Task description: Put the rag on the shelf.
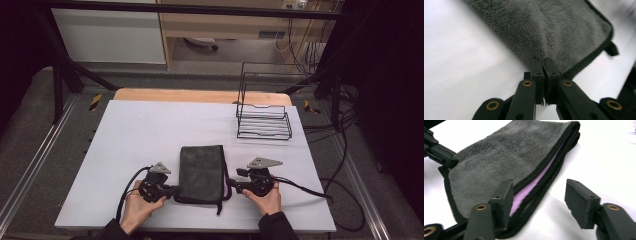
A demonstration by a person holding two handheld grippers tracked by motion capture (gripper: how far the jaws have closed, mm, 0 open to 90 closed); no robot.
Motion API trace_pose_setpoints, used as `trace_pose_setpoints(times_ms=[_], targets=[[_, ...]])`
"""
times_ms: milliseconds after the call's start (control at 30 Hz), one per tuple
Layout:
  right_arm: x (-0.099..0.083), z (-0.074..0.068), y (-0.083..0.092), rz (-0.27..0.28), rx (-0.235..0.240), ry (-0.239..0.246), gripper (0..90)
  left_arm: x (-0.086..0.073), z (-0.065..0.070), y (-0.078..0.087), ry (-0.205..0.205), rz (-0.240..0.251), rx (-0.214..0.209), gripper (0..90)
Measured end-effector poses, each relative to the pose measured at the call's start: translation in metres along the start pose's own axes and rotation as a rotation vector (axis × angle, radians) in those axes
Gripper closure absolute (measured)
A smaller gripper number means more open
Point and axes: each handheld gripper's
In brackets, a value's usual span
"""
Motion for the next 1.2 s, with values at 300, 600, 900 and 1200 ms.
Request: trace_pose_setpoints(times_ms=[300, 600, 900, 1200], targets=[[-0.001, 0.001, -0.005, 0.004, 0.004, 0.026, 18.7, -0.004, 0.001, 0.001, -0.089, 0.031, 0.047, 67.0], [0.001, 0.003, -0.003, -0.002, 0.020, 0.032, 8.0, 0.011, -0.012, 0.010, -0.103, 0.104, 0.092, 29.3], [0.003, 0.004, -0.001, 0.004, 0.019, 0.016, 3.8, 0.034, -0.028, 0.015, -0.080, 0.187, 0.129, 16.2], [0.002, 0.003, -0.001, -0.002, 0.015, 0.024, 3.0, 0.054, -0.036, 0.008, -0.082, 0.199, 0.162, 13.5]])
Point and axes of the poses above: each handheld gripper's, and its own axes: y roughly backward along the jaws, x roughly out of its top, z roughly to its right
